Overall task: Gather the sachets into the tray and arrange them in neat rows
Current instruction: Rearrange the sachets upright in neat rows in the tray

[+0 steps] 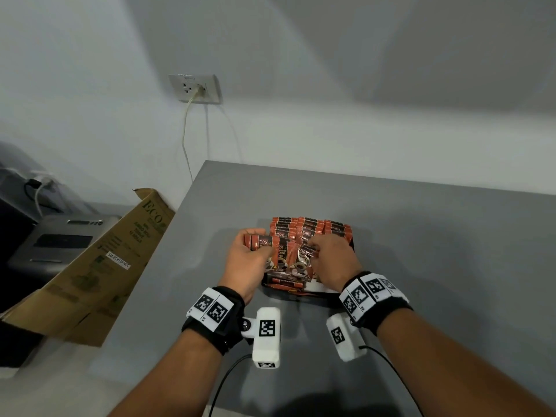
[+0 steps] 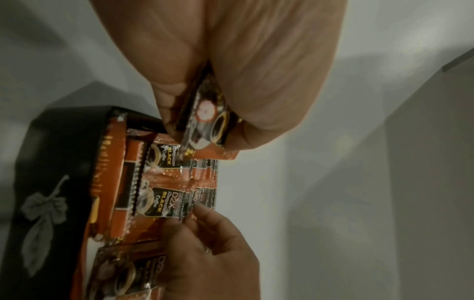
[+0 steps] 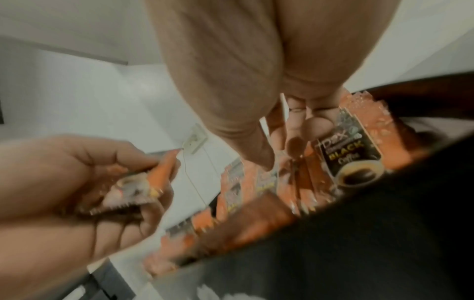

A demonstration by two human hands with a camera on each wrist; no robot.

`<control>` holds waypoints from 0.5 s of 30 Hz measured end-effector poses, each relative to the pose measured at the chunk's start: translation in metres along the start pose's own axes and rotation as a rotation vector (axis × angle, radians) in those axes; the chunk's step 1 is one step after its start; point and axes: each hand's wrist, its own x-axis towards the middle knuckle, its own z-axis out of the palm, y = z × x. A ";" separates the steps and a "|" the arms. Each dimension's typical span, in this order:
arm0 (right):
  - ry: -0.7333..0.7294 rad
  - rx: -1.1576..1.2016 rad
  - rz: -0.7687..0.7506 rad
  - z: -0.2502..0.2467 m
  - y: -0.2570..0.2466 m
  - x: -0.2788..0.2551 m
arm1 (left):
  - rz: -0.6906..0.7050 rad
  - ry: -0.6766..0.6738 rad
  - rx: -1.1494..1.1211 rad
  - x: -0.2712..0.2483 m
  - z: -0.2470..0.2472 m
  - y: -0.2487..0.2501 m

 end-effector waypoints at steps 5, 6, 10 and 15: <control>0.005 0.437 -0.069 -0.029 -0.019 -0.015 | 0.038 -0.119 0.079 -0.001 0.007 -0.004; -0.030 0.517 -0.082 -0.033 -0.024 -0.018 | 0.038 -0.156 0.083 -0.002 0.010 -0.004; 0.060 0.568 -0.035 -0.047 -0.014 -0.016 | 0.009 -0.173 0.058 -0.003 0.021 0.001; 0.070 0.303 0.029 -0.054 0.024 -0.016 | -0.116 -0.073 -0.123 0.005 0.013 0.003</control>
